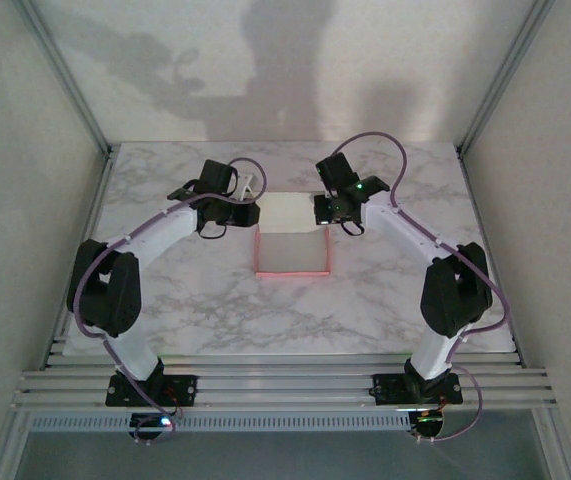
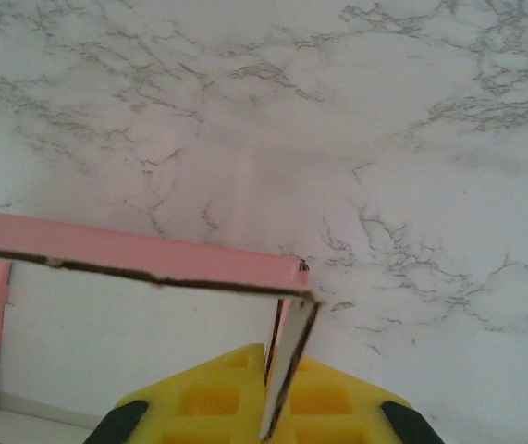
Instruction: Fold the paper box
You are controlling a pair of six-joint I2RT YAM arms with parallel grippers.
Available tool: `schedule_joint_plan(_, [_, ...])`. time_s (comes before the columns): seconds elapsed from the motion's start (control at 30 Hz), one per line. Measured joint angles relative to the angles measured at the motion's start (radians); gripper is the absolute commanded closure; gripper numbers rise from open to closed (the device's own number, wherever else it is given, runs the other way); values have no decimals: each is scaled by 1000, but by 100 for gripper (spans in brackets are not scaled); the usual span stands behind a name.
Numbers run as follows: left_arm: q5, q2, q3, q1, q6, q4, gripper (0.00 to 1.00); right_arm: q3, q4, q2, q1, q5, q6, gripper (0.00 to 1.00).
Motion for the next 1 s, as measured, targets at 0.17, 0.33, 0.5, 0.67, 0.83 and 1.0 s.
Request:
schedule_joint_plan(0.17, [-10, -6, -21, -10, -23, 29, 88, -23, 38, 0, 0, 13, 35, 95])
schedule_joint_plan(0.33, [-32, -23, -71, -22, -28, 52, 88, -88, 97, -6, 3, 24, 54, 95])
schedule_joint_plan(0.5, [-48, -51, -119, -26, -29, 80, 88, -152, 155, -42, 17, 27, 55, 95])
schedule_joint_plan(0.67, [-54, -91, -170, -31, -32, 109, 87, -217, 205, -88, 31, 27, 55, 95])
schedule_joint_plan(0.83, [-63, -135, -230, -46, -39, 140, 87, -303, 260, -147, 47, 28, 55, 95])
schedule_joint_plan(1.0, [-81, -186, -308, -68, -47, 182, 86, -406, 323, -221, 71, 33, 53, 95])
